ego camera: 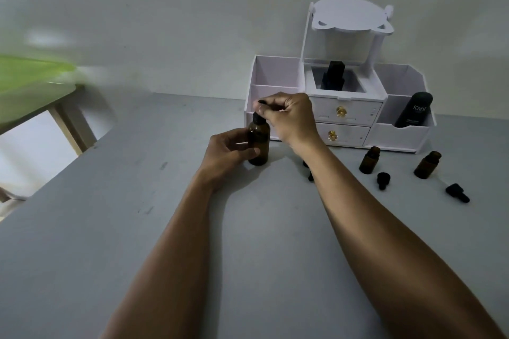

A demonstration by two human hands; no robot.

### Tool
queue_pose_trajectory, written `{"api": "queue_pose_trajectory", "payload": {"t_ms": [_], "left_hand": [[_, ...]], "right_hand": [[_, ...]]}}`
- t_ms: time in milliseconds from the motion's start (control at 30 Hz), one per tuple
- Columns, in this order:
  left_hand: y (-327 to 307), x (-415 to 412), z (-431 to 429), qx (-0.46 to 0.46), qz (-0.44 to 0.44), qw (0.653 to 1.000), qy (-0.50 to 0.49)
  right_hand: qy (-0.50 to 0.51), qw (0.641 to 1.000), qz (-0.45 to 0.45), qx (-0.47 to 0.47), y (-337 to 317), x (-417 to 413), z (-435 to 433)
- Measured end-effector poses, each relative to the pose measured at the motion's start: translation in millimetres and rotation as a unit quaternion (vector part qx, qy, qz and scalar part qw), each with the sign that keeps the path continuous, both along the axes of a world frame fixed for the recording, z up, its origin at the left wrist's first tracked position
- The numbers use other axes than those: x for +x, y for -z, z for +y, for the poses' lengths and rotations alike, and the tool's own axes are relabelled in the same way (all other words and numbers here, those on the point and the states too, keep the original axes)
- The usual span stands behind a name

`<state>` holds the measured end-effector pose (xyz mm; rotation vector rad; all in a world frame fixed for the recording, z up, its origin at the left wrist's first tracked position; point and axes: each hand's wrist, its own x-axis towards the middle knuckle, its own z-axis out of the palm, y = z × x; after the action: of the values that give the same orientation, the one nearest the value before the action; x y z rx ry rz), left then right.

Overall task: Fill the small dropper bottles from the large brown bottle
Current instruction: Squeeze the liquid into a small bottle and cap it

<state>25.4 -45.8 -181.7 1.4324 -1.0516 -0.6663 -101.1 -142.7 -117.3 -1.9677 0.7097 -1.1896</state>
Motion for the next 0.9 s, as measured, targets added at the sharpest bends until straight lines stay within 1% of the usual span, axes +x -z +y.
{"api": "queue_pose_trajectory", "payload": {"t_ms": [200,300,333,367,433,500,567,633,700,767,833,900], "left_hand": [[1.1,2.8,-0.1,0.001,0.0,1.0,0.0],[0.8,2.6,-0.6,-0.023,0.026,0.999,0.002],[-0.4,0.3,-0.7,-0.042,0.024,0.999,-0.016],[-2.9,-3.2,-0.6,-0.061,0.004,0.997,-0.057],[-10.0,-13.3,0.1,-0.122,-0.048,0.977,-0.167],[-19.5,-26.3,0.7,-0.202,-0.092,0.941,-0.256],[-30.1,-41.3,0.8,-0.265,-0.126,0.908,-0.299],[-37.2,-57.6,0.6,-0.302,-0.149,0.897,-0.285],[-38.7,-73.6,-1.3,-0.304,-0.151,0.91,-0.237],[-34.9,-85.1,-7.3,-0.266,-0.134,0.937,-0.181],[-26.8,-91.7,-15.4,-0.202,-0.115,0.963,-0.137],[-18.5,-93.1,-23.3,-0.133,-0.104,0.979,-0.111]], "right_hand": [[-0.001,1.0,-0.013,-0.014,-1.2,1.8,4.9],[0.005,0.999,-0.034,-0.034,-9.3,3.3,8.9],[0.001,0.998,-0.042,-0.037,-14.5,3.7,9.7],[-0.003,0.998,-0.052,-0.039,-20.8,4.2,10.0],[-0.009,0.996,-0.081,-0.046,-35.3,4.2,10.3],[-0.013,0.992,-0.107,-0.063,-49.7,0.6,9.9],[-0.011,0.987,-0.134,-0.086,-63.3,-8.2,8.6],[-0.014,0.98,-0.178,-0.088,-74.5,-20.5,5.7],[-0.02,0.972,-0.221,-0.077,-81.1,-35.6,0.7],[-0.02,0.97,-0.234,-0.06,-81.5,-52.2,-5.7],[-0.004,0.976,-0.213,-0.051,-76.8,-69.5,-11.7],[0.017,0.982,-0.188,-0.032,-69.3,-84.0,-17.6]]}}
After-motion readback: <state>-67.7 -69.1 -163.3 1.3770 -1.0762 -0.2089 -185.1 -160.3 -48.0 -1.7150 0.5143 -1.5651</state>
